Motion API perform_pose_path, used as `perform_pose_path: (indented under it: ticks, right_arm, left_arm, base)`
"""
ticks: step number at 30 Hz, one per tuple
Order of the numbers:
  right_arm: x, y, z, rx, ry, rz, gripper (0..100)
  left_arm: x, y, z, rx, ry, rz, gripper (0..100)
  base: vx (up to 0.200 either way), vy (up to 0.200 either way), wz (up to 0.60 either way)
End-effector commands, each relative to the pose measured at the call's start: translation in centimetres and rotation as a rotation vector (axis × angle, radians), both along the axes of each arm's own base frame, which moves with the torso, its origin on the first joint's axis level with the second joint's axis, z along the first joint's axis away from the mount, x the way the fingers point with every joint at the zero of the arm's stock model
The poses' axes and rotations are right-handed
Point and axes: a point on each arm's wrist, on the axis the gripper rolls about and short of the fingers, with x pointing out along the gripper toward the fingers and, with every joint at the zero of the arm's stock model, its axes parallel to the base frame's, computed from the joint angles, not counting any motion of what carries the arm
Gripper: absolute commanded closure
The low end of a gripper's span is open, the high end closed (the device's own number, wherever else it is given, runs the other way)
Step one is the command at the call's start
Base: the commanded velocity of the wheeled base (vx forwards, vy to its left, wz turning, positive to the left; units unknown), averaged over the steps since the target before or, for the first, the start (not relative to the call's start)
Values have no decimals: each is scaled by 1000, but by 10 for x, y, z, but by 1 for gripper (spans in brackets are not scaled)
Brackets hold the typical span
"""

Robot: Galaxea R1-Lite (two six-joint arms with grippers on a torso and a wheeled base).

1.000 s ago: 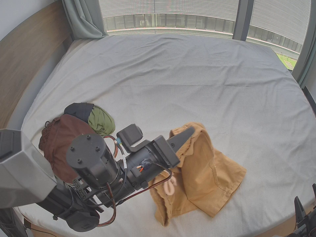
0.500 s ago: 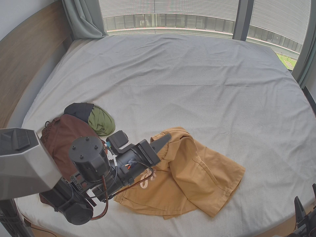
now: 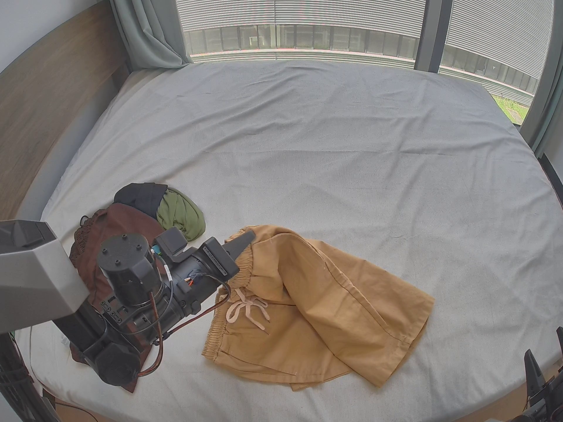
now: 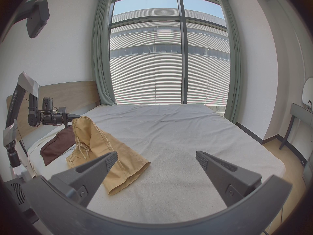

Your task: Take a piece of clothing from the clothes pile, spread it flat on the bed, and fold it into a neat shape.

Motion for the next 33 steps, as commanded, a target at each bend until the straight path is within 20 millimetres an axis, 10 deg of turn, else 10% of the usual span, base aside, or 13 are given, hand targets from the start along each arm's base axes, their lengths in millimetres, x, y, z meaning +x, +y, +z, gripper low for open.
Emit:
perform_pose_path:
  ticks: [1, 21, 33]
  right_arm:
    - [0, 0, -5, 1, 6, 1, 0]
    - [0, 0, -5, -2, 6, -1, 0]
    - [0, 0, -5, -2, 8, -1, 0]
  left_arm:
    - [3, 8, -1, 3, 6, 29, 100]
    - [8, 70, -6, 141, -15, 146, 100]
    - [-3, 74, -23, 329, -61, 9, 100]
  base:
    - [0, 0, 0]
    - [0, 0, 0]
    - [0, 0, 0]
